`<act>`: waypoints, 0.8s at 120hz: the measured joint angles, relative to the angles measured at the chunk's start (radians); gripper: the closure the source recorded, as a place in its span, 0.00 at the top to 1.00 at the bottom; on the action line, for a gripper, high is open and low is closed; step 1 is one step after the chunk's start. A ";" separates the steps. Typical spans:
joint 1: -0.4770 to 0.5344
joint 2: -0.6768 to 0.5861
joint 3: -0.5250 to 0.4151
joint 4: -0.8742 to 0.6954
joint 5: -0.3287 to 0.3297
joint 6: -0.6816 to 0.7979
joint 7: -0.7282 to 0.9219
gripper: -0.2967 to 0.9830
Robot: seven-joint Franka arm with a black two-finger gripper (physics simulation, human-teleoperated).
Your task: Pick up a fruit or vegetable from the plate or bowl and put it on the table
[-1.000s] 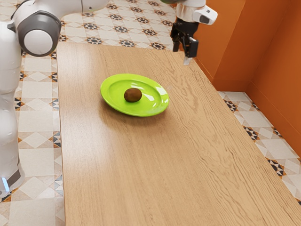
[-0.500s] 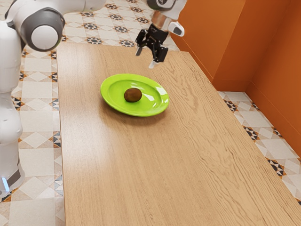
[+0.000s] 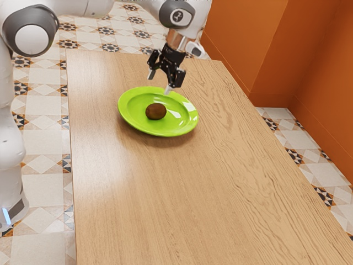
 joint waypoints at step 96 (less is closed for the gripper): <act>-0.113 0.007 0.079 -0.050 0.004 0.145 0.119 0.77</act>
